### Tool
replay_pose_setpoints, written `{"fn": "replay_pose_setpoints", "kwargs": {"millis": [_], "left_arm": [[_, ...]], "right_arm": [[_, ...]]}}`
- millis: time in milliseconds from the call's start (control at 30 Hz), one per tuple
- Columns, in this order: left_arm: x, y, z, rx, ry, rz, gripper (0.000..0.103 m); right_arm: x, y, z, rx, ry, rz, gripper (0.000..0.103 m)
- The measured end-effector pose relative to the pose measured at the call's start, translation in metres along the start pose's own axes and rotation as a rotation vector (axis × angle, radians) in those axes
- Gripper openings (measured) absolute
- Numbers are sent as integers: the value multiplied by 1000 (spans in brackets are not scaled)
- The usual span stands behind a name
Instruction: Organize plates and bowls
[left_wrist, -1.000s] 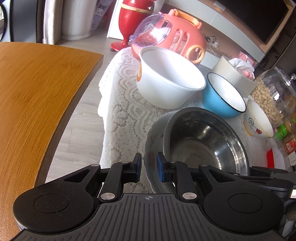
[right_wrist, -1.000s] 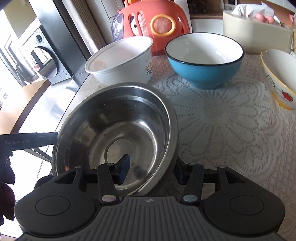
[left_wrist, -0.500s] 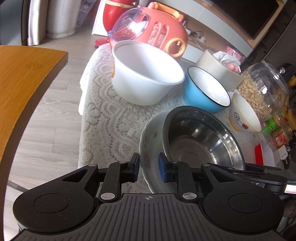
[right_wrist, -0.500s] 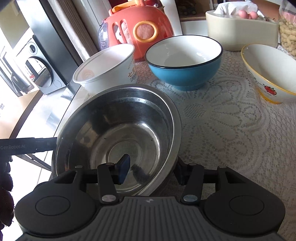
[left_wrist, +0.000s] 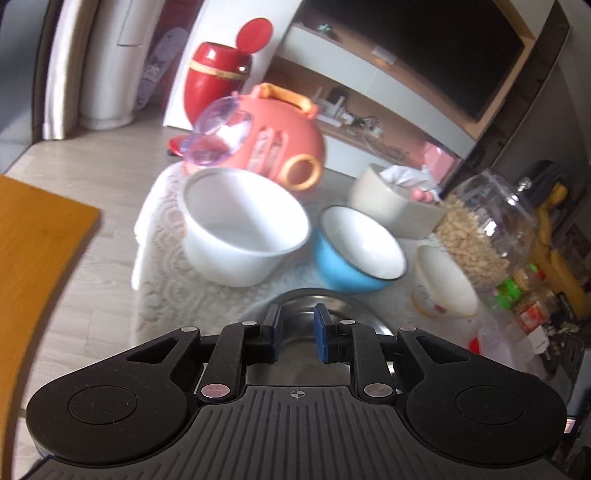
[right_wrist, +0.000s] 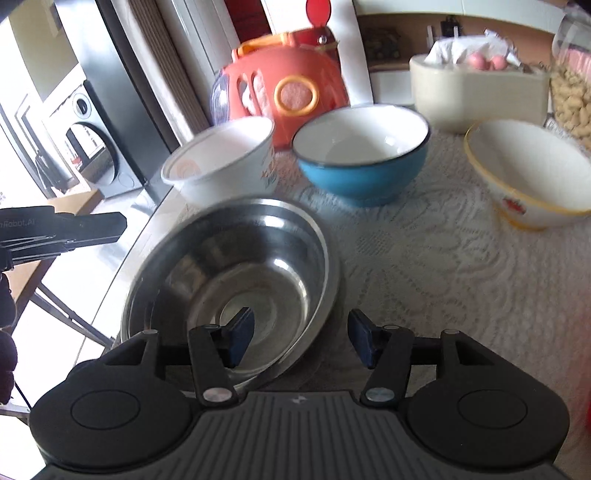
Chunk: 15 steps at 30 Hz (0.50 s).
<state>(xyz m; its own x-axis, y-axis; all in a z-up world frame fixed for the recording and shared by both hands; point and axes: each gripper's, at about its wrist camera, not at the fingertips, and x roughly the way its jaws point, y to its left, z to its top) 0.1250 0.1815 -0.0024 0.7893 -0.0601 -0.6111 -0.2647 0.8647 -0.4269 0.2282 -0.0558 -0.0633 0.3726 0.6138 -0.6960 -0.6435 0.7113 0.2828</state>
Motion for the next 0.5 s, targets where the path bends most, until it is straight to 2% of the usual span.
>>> {"fn": "replay_pose_setpoints", "kwargs": {"millis": [133, 200, 267, 300, 433, 500], "left_arm": [[37, -53, -2, 31, 99, -147, 21], [62, -81, -10, 33, 181, -237, 21], [88, -105, -19, 10, 237, -306, 21], [100, -118, -24, 8, 259, -324, 21], [148, -178, -47, 49, 364, -390, 21], [173, -205, -61, 71, 420, -398, 21]], "right_arm": [[-47, -35, 22, -17, -144, -78, 58], [-68, -67, 29, 36, -185, -136, 59], [-83, -107, 26, 125, -180, -164, 59], [-90, -126, 21, 163, -179, -207, 59], [-116, -191, -10, 237, -193, -507, 59], [-124, -224, -23, 344, -162, -527, 59]]}}
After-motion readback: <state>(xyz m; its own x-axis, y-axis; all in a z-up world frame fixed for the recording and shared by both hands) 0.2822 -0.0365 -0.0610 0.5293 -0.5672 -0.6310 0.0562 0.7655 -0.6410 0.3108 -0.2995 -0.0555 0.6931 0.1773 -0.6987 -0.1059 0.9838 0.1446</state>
